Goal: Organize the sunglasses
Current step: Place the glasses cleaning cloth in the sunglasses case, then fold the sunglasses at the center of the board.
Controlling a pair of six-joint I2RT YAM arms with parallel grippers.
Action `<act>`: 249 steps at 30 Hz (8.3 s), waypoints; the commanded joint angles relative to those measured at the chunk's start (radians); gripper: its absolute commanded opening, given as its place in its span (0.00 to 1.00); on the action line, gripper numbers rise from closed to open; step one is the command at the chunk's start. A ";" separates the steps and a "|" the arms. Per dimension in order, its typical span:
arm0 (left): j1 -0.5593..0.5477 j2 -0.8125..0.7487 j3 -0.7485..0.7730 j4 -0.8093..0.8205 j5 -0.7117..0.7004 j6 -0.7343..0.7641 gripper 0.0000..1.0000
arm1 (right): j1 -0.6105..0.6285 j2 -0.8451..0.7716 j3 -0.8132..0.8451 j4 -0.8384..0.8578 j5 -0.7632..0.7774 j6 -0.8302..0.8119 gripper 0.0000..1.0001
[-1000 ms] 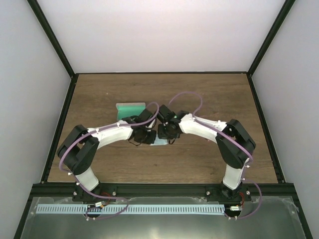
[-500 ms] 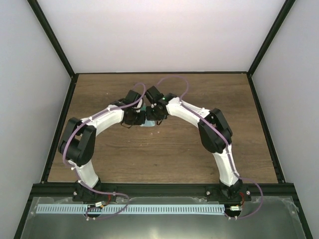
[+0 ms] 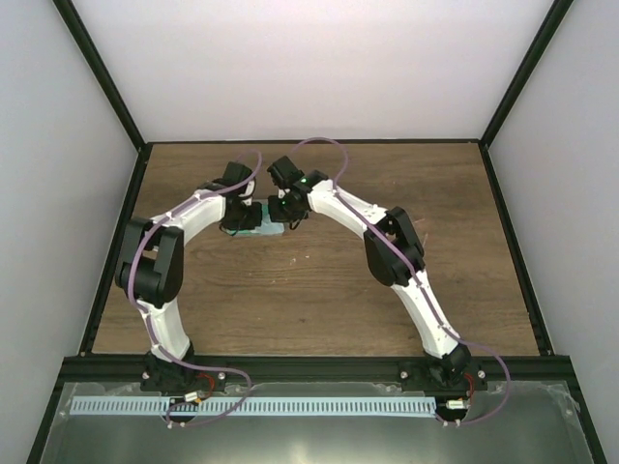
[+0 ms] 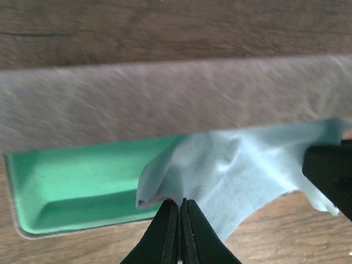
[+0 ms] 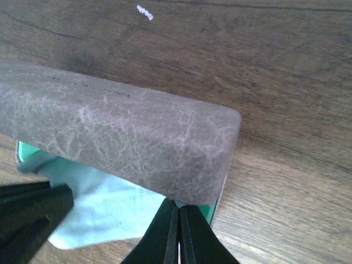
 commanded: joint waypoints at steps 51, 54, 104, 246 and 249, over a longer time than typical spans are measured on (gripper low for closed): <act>0.122 0.083 0.046 0.018 -0.018 0.017 0.22 | 0.000 0.036 0.073 0.053 0.018 -0.028 0.21; 0.123 0.067 0.045 0.016 -0.019 0.015 0.32 | 0.011 -0.008 0.036 0.060 0.052 -0.036 0.21; 0.122 0.136 0.052 0.065 -0.073 -0.020 0.56 | 0.033 0.058 -0.119 0.176 0.063 -0.011 0.01; -0.588 0.350 0.383 -0.020 -0.187 -0.038 0.91 | -0.280 -0.827 -1.233 0.256 0.021 0.023 0.19; -0.586 0.344 0.382 -0.032 -0.206 -0.020 0.91 | -0.280 -0.817 -1.212 0.244 0.045 0.028 0.21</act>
